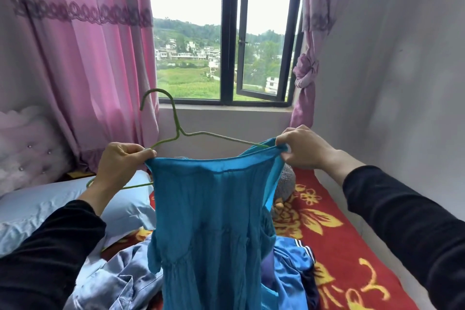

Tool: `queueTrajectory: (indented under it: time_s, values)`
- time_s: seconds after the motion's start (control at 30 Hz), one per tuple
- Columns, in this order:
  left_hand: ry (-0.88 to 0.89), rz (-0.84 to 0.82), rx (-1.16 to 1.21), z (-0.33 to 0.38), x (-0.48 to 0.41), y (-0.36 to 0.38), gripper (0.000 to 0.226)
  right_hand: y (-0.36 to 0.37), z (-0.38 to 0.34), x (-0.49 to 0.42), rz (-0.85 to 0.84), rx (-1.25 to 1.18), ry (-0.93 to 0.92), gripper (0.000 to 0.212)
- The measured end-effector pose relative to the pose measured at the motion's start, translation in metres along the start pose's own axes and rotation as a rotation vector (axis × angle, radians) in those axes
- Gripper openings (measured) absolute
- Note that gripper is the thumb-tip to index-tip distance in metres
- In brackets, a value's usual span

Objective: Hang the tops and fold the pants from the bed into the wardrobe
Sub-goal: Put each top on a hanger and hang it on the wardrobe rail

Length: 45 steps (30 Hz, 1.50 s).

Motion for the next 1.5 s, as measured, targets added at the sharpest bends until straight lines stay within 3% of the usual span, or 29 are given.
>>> queueTrajectory:
  time_s: [0.2, 0.3, 0.4, 0.53, 0.63, 0.7, 0.77, 0.93, 1.1, 1.27, 1.5]
  values:
    - [0.005, -0.06, -0.01, 0.019, 0.004, 0.011, 0.019, -0.022, -0.018, -0.018, 0.049, -0.015, -0.104, 0.02]
    - [0.004, -0.075, 0.042, 0.034, -0.001, 0.019, 0.027, -0.036, -0.028, -0.037, 0.198, -0.078, -0.074, 0.02]
    - [0.02, -0.068, 0.046, 0.05, -0.007, 0.023, 0.02, -0.053, -0.028, -0.05, 0.342, -0.304, 0.075, 0.02]
    - [0.025, -0.079, 0.065, 0.069, -0.015, 0.015, 0.018, -0.07, -0.028, -0.054, 0.262, -0.721, 0.122, 0.019]
    - [0.037, -0.083, 0.075, 0.091, -0.021, 0.005, 0.015, -0.088, -0.034, -0.057, 0.243, -0.911, 0.174, 0.033]
    - [0.05, -0.094, 0.065, 0.108, -0.023, 0.0, 0.018, -0.098, -0.051, -0.066, 0.188, -0.878, 0.112, 0.036]
    - [0.075, -0.099, 0.056, 0.123, -0.023, -0.006, 0.021, -0.106, -0.071, -0.073, 0.153, -0.695, 0.034, 0.033]
    - [0.112, -0.129, -0.059, 0.143, 0.002, -0.047, 0.016, -0.129, -0.097, -0.069, 0.245, -0.594, -0.005, 0.038]
    - [0.092, -0.034, -0.176, 0.141, 0.06, -0.11, 0.012, -0.146, -0.128, -0.048, 0.282, -0.623, -0.074, 0.035]
    - [0.053, 0.124, -0.243, 0.155, 0.131, -0.154, 0.027, -0.159, -0.179, -0.018, 0.267, -0.786, -0.175, 0.033]
    - [0.051, 0.46, -0.408, 0.159, 0.268, -0.215, 0.018, -0.167, -0.276, 0.034, 0.054, -0.9, -0.362, 0.027]
Point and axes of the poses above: each hand's wrist, its own x-axis away from the middle knuckle, its own y-axis out of the palm, z = x × y, the point moved 6 cm from there along -x, towards the middle knuckle, and after that the axes turned 7 degrees about -y, right-handed, at the moved point
